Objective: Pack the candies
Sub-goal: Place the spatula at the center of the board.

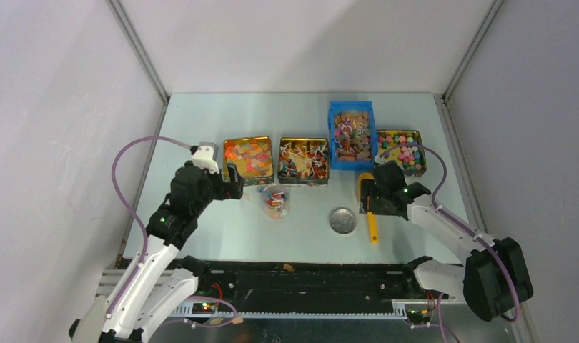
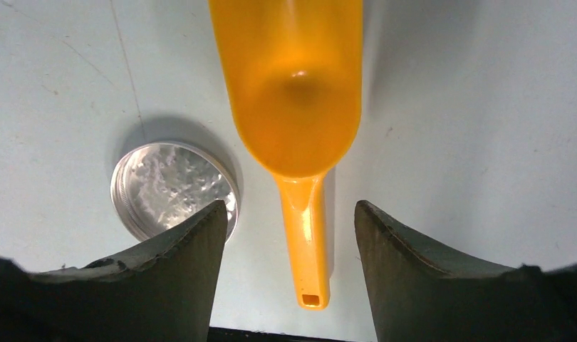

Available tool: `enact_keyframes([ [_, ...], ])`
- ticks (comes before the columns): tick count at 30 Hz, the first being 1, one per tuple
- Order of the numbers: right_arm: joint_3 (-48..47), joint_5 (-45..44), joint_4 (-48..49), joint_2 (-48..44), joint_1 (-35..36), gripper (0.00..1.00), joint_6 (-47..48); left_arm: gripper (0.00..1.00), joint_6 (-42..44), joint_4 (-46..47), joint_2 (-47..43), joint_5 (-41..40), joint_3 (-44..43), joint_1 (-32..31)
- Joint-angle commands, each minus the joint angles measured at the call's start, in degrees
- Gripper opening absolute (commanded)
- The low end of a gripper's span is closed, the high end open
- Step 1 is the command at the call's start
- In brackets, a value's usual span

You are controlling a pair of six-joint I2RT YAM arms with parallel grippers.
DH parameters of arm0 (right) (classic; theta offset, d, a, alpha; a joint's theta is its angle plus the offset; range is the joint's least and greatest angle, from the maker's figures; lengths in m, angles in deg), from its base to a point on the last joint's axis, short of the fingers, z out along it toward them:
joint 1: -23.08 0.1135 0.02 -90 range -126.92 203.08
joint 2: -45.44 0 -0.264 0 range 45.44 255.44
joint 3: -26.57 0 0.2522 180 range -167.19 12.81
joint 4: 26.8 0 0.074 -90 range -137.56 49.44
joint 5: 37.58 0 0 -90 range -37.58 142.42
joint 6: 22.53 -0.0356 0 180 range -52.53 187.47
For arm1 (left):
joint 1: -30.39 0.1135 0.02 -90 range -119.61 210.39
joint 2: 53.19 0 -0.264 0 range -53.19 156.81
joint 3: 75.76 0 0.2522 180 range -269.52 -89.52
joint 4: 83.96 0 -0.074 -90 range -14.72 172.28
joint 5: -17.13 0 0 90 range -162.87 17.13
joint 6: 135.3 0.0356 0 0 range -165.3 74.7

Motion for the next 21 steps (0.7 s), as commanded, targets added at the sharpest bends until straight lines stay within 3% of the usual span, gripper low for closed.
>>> enact_keyframes([
  [1,-0.2,-0.3,-0.1,-2.9,0.2,0.7,0.4,0.98,1.2,0.8,-0.7,-0.8,-1.1,-0.6],
  [10,-1.0,2.2,-3.2,-8.2,3.2,0.72,-0.2,0.98,0.9,0.3,-1.1,-1.6,-1.2,-1.9],
  [16,-6.1,-2.3,-9.4,-7.1,14.9,0.7,-2.8,0.98,0.9,0.3,-1.1,-2.0,-1.2,-2.4],
  [21,-12.9,-5.1,-12.0,-0.6,24.4,0.68,-6.0,0.98,1.1,0.2,-1.0,-2.3,-1.3,-2.4],
])
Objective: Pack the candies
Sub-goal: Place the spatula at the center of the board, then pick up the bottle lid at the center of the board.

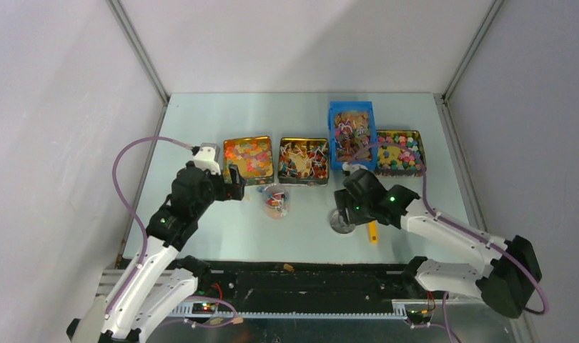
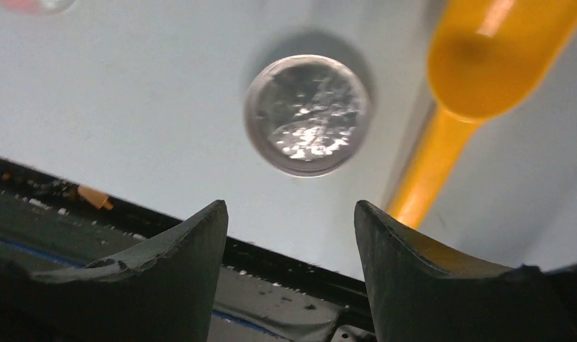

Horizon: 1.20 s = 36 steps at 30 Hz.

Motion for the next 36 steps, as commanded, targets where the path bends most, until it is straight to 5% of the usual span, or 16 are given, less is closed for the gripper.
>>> enact_keyframes([
  [1,-7.0,-4.2,-2.8,5.2,8.2,0.68,-4.1,0.98,1.1,0.3,-0.6,-1.1,-1.2,-0.4],
  [8,-13.8,-5.2,-1.1,18.7,14.4,0.56,-4.8,0.98,1.2,0.3,-0.7,-1.4,-1.2,-0.5],
  [26,-15.5,0.3,2.7,36.3,6.9,0.4,-0.5,0.98,1.3,0.1,-0.6,-2.0,-1.3,-1.0],
  [32,-15.5,5.6,4.6,40.2,4.7,0.22,1.7,0.98,1.2,0.1,-1.5,-2.3,-1.2,-1.0],
  [34,-15.5,7.7,4.9,40.6,4.1,0.02,2.4,0.98,1.1,-0.4,-2.4,-2.3,-1.4,-1.0],
  [36,-15.5,8.4,4.8,39.9,4.1,0.0,3.1,0.98,0.6,-1.2,-3.8,-1.9,-1.8,-1.0],
])
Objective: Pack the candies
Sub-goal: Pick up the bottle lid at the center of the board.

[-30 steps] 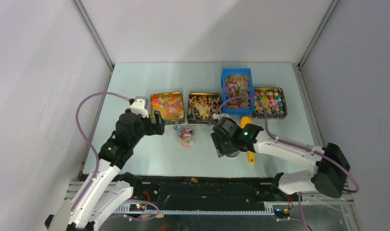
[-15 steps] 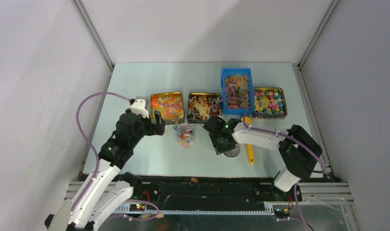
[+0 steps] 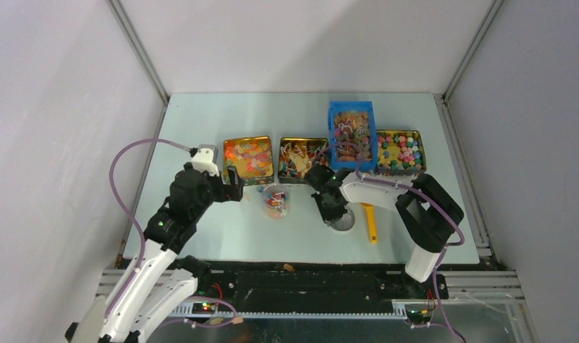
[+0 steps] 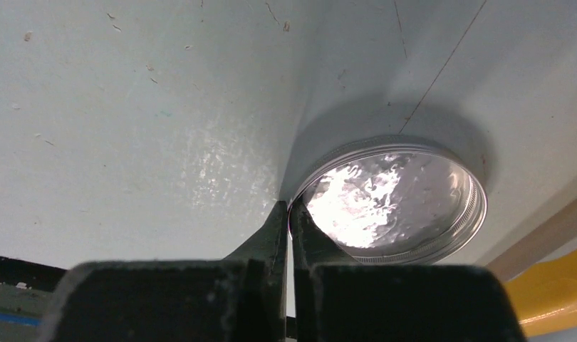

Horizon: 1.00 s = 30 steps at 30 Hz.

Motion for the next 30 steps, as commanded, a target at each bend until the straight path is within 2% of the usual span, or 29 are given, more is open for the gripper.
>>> enact_keyframes([
  [1,0.4,4.5,2.3,1.1,-0.3,0.0,2.1,0.98,0.4,-0.9,-3.1,-0.2,-2.1,-0.4],
  [7,-5.9,10.5,-3.9,-7.8,0.5,0.0,6.1,0.98,-0.5,-5.2,-4.3,6.0,-7.5,-0.4],
  [11,-9.7,20.2,-6.1,-17.2,0.1,0.0,8.6,0.98,0.3,-7.7,-2.6,15.4,-11.6,-0.4],
  [14,-10.7,29.1,-5.5,-24.4,-2.1,0.0,10.3,0.98,2.9,-7.0,-2.3,26.3,-12.6,-0.3],
  [17,-10.9,41.9,-4.7,-29.3,-5.3,0.0,11.4,0.98,10.3,-7.4,-1.4,38.7,-13.8,-0.3],
  [23,-10.9,58.1,-4.6,-35.8,-6.8,0.0,14.5,0.98,28.2,-7.8,-0.7,60.4,-13.5,-0.4],
  [24,-10.9,60.9,-4.6,-36.0,-6.7,0.0,14.5,0.98,31.2,-7.5,-0.2,62.5,-13.4,-0.4],
  [28,-10.9,65.6,-2.4,-35.6,-2.5,0.0,13.5,0.98,34.2,-3.6,1.9,72.1,-14.8,-1.4],
  [30,-10.9,66.8,0.1,-35.0,0.1,0.0,12.1,0.98,38.4,-3.9,3.0,73.2,-16.1,-3.4],
])
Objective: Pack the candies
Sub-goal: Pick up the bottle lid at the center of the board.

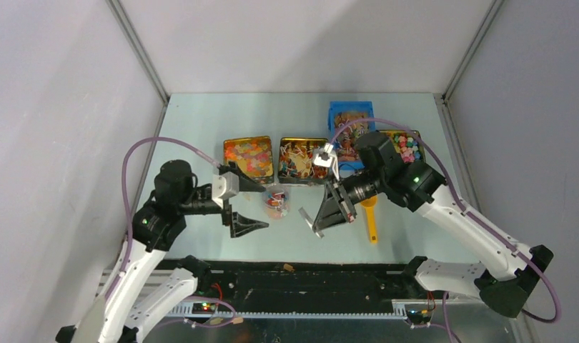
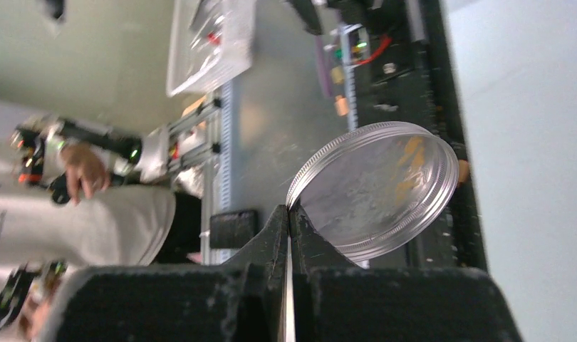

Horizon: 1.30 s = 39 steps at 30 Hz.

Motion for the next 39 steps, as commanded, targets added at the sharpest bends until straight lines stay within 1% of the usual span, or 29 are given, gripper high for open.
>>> enact_keyframes([
  [1,-0.5,8.9,5.8,1.1,5.0,0.0,-2.1,0.98,11.9,2.0,2.3,11.8,-4.2,-4.2],
  [2,-0.5,9.2,6.6,1.4,6.4,0.0,-2.6,0.98,13.8,2.0,2.8,12.2,-4.7,-5.0],
  [6,-0.5,9.3,10.9,3.5,9.4,0.0,-5.5,0.98,14.7,4.9,4.6,13.3,-5.1,-10.1],
  [7,-0.5,9.4,12.2,3.9,9.7,0.0,-6.3,1.0,15.5,5.0,5.0,13.3,-5.3,-10.9],
  [12,-2.2,8.0,13.1,5.1,10.6,0.0,-6.6,0.91,19.9,0.0,8.4,14.3,-7.1,-16.6],
  [14,-2.7,7.7,12.8,5.4,10.6,0.0,-6.3,0.84,21.3,-2.3,9.5,14.9,-7.7,-18.3],
  [15,-2.9,7.5,12.6,5.5,10.5,0.0,-6.2,0.74,22.5,-3.1,10.1,14.7,-7.9,-18.8],
  [17,-3.0,7.5,12.4,5.8,10.5,0.0,-6.0,0.63,23.9,-5.2,10.7,13.5,-7.9,-20.0],
  [20,-3.0,7.6,12.3,5.8,10.6,0.0,-6.1,0.65,24.6,-6.5,11.0,11.5,-7.6,-21.9],
  [26,-3.0,6.5,10.8,5.8,10.5,0.0,-5.2,0.52,25.0,-6.4,11.7,10.7,-7.9,-23.1],
  [28,-3.0,5.9,9.9,6.0,10.4,0.0,-4.7,0.45,24.7,-5.7,11.7,10.6,-7.9,-23.1],
  [29,-3.0,5.5,9.7,6.1,10.3,0.0,-4.5,0.37,24.1,-5.4,11.7,10.7,-8.0,-23.2],
  [30,-3.0,5.3,9.3,6.2,10.3,0.0,-4.3,0.32,23.7,-5.0,11.7,10.6,-8.0,-23.2],
  [31,-3.0,4.9,9.1,6.3,10.2,0.0,-4.3,0.23,23.2,-4.6,11.7,10.6,-8.1,-23.2],
  [33,-3.0,4.1,8.8,6.3,10.0,0.0,-3.8,0.15,22.1,-4.1,11.7,10.5,-8.0,-23.2],
  [35,-3.0,2.3,8.3,6.0,9.4,0.0,-3.6,0.11,21.6,-3.9,11.6,10.3,-8.0,-23.2],
  [36,-3.0,1.4,8.2,5.8,8.7,0.01,-3.6,0.08,21.4,-3.8,11.5,10.0,-8.1,-23.2],
  [37,-3.0,-0.9,8.0,5.1,8.3,0.1,-3.8,0.07,21.2,-3.6,11.5,9.8,-7.9,-23.2],
  [38,-3.0,-2.4,7.8,4.7,7.2,0.16,-3.9,0.04,20.9,-3.5,11.3,9.1,-7.9,-23.2],
  [39,-3.0,-5.3,7.8,3.7,6.3,0.27,-4.2,0.03,20.7,-2.9,11.2,8.8,-7.7,-23.2],
])
